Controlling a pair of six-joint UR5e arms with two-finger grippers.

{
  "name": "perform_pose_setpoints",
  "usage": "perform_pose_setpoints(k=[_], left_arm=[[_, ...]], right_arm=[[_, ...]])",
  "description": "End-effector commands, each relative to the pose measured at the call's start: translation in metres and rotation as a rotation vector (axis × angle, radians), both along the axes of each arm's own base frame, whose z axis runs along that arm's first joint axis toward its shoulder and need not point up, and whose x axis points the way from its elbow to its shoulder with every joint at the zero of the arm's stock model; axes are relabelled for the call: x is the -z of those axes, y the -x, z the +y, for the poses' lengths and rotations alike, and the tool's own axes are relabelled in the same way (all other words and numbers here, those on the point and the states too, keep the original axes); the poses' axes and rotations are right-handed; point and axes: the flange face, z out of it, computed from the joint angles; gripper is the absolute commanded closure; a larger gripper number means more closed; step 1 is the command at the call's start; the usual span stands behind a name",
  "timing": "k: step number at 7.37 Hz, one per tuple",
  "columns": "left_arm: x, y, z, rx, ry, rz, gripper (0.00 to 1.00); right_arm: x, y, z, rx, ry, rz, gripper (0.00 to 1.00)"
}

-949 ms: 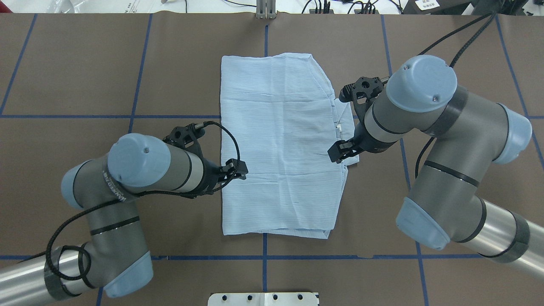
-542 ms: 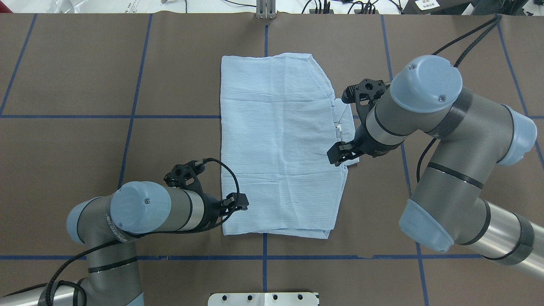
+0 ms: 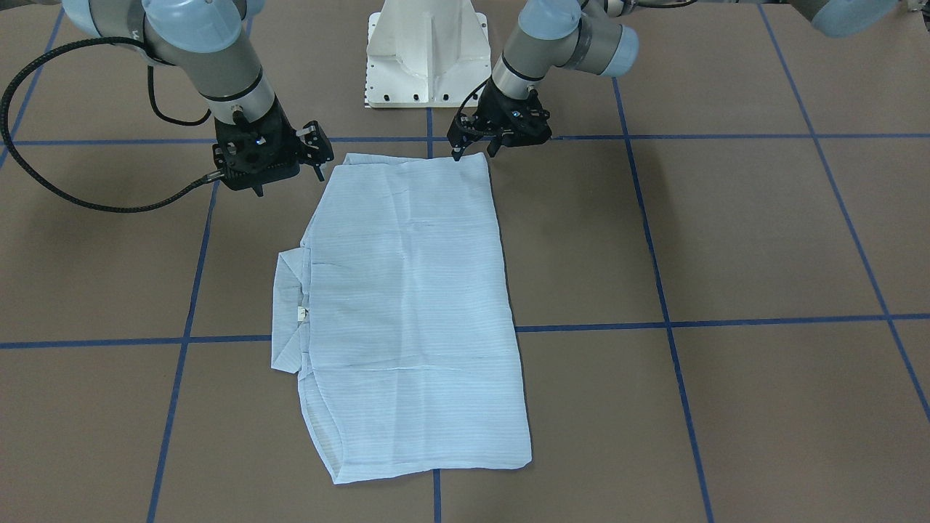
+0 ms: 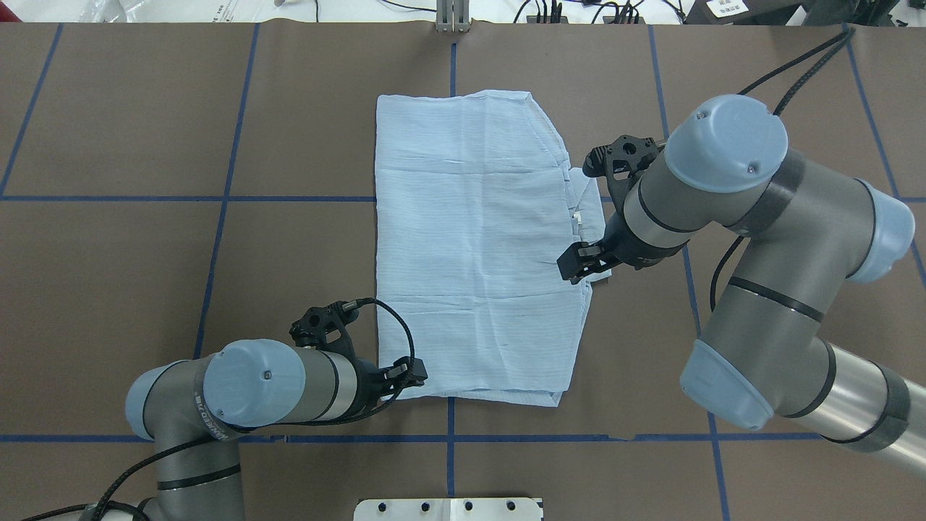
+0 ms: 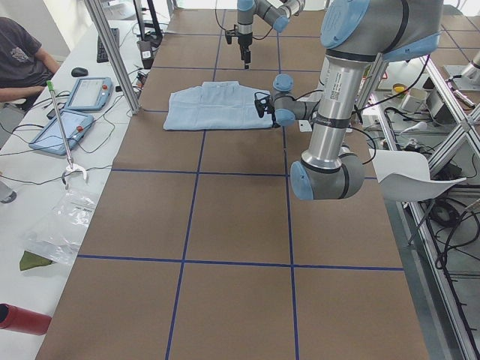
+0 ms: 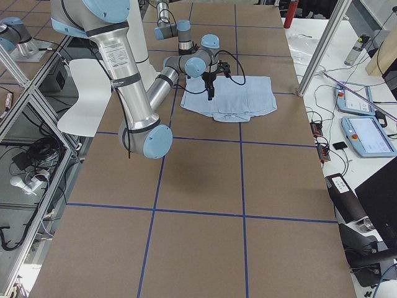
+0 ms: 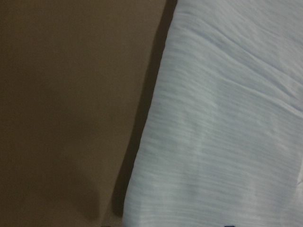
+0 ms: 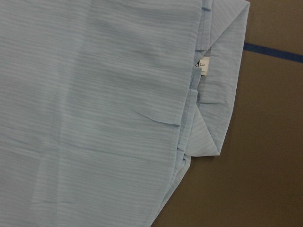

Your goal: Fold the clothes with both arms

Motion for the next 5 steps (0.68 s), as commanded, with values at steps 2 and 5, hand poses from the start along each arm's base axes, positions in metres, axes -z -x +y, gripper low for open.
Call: perform_pose_setpoints(k=[2,5], left_arm=[[0.0022,-0.0030,-0.0024,0.004,0.007,-0.030,0.24],[-0.0004,-0.0057,-0.0023,0.004,0.008,-0.037,0.25]], right_arm=[[-0.0016,0.0007,-0.0006,0.000,0.001,0.003,0.00],[-0.0022,0.0011,-0.0008,0.001,0.002,0.004,0.00]])
